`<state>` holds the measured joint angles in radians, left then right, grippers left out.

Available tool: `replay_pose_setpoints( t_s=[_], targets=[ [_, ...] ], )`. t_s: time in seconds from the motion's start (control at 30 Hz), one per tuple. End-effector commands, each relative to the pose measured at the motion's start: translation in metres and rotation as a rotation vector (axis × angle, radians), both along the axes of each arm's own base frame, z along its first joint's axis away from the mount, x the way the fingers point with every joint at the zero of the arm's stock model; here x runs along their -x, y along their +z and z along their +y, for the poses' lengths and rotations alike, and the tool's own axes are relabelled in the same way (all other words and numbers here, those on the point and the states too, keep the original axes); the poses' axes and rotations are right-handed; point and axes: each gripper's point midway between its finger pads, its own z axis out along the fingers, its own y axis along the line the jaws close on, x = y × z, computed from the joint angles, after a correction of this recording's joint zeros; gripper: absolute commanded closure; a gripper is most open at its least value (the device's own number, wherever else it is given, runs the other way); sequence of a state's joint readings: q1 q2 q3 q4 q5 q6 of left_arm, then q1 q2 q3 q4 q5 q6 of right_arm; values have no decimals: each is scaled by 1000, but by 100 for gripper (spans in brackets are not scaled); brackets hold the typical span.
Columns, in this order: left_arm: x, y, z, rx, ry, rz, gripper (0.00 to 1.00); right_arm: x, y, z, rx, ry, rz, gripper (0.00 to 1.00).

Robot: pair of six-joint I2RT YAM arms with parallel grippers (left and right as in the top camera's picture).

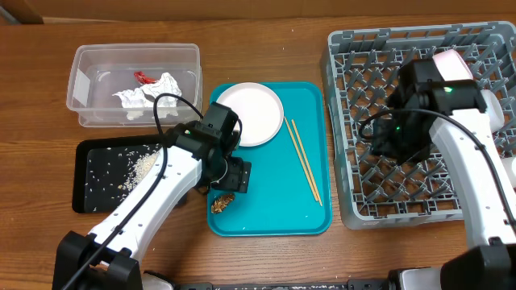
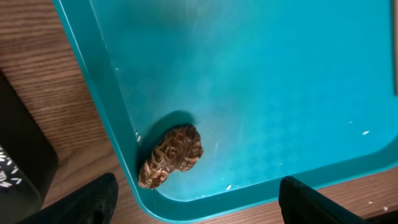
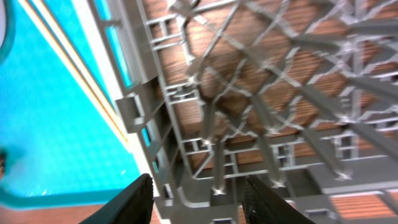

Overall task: Sort waste into correct bins and load items into the dishwasher
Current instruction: 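Carry the food scrap with the left gripper and drop it on the black tray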

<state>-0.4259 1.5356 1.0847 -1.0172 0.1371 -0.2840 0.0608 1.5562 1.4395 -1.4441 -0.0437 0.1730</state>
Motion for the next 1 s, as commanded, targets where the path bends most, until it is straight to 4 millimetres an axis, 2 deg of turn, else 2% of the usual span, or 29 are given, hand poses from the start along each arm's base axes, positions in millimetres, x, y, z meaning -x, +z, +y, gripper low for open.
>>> replay_pose_setpoints(
  t_s=[0.0,0.23,0.47,0.53,0.67,0.97],
  targets=[
    [10,-16,5,-34,-32,34,15,-4,12,-25,79,-117,-44,50],
    [21,-45,9,-62,-31,111,15,-2,11,-46,69,-214,-35,49],
    [23,-70,10,-88,-31,179,20,-2,11,-48,68,-220,-36,49],
    [25,-75,11,-98,-28,201,27,-2,11,-48,68,-220,-37,48],
    [28,-81,12,-108,-29,226,46,-2,11,-48,68,-220,-36,48],
    [24,-79,11,-105,-22,217,83,-2,11,-48,68,-220,-33,49]
  ],
)
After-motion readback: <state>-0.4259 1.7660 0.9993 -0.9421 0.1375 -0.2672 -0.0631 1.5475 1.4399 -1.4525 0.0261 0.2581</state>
